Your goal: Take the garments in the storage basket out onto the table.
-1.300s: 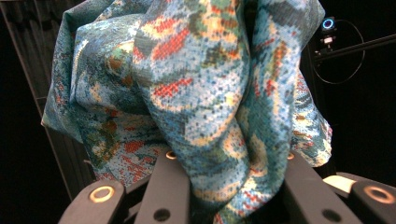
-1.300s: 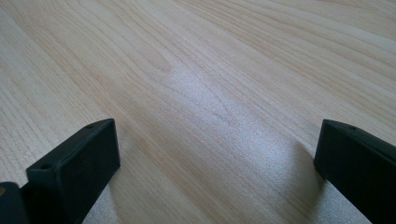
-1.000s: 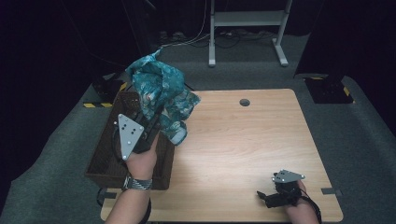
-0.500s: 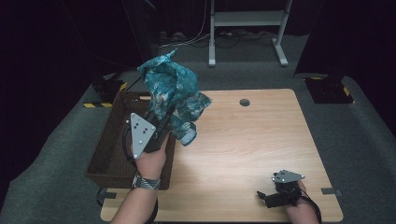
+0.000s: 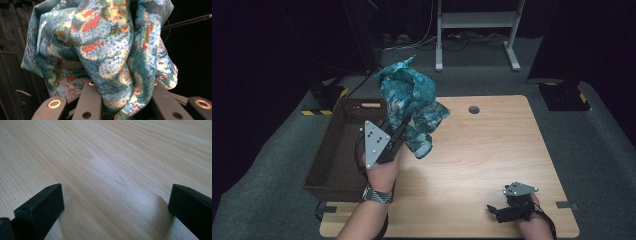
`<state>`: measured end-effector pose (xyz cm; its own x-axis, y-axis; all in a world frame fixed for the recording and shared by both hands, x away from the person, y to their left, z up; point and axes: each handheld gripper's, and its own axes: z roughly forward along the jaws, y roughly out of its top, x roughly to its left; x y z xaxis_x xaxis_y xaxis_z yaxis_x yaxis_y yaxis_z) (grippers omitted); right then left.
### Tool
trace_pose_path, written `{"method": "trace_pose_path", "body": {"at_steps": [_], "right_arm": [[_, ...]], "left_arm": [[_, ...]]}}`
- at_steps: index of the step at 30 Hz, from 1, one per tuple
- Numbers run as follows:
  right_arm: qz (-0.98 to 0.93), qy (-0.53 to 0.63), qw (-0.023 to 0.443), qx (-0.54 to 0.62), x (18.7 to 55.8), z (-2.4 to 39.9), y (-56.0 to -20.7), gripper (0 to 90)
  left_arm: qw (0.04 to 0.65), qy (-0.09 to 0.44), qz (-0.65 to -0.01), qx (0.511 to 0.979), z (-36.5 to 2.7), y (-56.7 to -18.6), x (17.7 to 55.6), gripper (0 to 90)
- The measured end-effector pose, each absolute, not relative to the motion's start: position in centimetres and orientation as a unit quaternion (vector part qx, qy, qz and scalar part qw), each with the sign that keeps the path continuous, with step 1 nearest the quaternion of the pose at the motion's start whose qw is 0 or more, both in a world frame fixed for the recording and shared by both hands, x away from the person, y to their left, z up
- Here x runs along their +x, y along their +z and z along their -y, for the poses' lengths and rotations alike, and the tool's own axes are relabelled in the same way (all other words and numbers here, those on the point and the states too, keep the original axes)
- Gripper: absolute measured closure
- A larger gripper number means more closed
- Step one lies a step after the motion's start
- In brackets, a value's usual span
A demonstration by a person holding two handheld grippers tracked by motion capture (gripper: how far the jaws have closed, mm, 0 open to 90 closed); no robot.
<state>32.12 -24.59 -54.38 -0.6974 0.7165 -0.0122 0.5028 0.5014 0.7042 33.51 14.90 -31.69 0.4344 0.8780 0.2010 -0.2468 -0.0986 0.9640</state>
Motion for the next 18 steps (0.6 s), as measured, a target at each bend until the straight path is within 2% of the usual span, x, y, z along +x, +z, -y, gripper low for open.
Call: {"method": "trace_pose_path", "body": {"at_steps": [18], "right_arm": [[-0.853,0.349,0.152,0.357,32.1,24.6,-54.4,0.2]], "left_arm": [[0.630,0.425,-0.255,0.598,-11.3,-32.6,34.2,77.6]]}}
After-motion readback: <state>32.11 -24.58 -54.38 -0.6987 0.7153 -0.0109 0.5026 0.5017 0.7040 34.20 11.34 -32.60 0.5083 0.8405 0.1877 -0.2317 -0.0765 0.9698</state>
